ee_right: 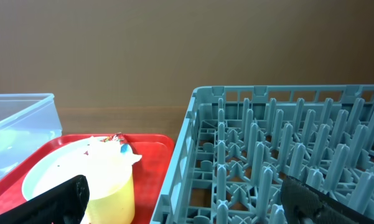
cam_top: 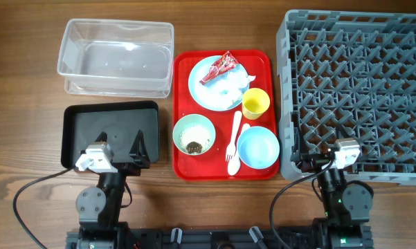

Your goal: Sort waste into correct bins and load items into the dishwasher rack

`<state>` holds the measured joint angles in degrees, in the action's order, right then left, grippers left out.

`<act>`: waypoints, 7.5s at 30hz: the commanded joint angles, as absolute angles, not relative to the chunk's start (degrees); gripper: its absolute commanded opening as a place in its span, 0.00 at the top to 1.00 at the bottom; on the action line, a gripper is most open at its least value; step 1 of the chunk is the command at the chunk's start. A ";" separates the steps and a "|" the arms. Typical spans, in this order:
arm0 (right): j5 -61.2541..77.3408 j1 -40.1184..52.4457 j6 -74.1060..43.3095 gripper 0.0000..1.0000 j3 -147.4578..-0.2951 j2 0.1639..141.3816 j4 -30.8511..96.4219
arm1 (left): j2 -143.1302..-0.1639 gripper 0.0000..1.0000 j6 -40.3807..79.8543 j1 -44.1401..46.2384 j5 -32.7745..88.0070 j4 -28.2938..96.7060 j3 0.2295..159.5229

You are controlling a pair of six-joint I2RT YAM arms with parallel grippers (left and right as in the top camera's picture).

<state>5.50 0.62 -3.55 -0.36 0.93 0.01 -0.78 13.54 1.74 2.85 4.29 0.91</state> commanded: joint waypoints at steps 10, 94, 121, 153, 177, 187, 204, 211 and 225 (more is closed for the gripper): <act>4.97 0.84 -3.05 0.00 -0.32 0.27 -0.19 | -0.16 0.00 12.21 1.43 2.26 4.27 0.32; 4.95 0.84 -7.66 0.00 -51.92 50.70 44.66 | -99.37 0.00 5.74 26.00 10.46 2.74 70.28; 4.97 0.84 -7.66 0.00 -51.92 50.70 44.93 | -116.79 0.92 5.74 32.99 10.41 -2.85 70.26; 4.95 0.84 -7.64 0.00 -51.92 50.70 45.08 | -95.22 0.27 8.34 6.22 8.45 16.75 70.30; 4.97 0.84 -7.66 0.00 -51.92 53.47 45.10 | -113.01 0.00 -0.03 25.32 7.18 -4.64 70.30; 4.97 0.84 -7.68 0.00 -51.92 53.47 45.63 | -120.31 0.01 0.01 25.78 3.16 -7.14 70.30; 4.97 0.84 -7.66 0.00 -51.92 53.47 46.37 | -122.58 0.96 0.03 26.33 3.53 -5.89 70.30; 4.95 0.84 -7.66 0.00 -51.92 53.47 46.37 | -117.80 0.96 0.45 26.26 3.53 -2.24 70.30; 4.97 0.84 -7.68 0.00 -51.92 53.47 46.57 | -95.22 0.96 0.49 20.58 -3.11 13.52 70.30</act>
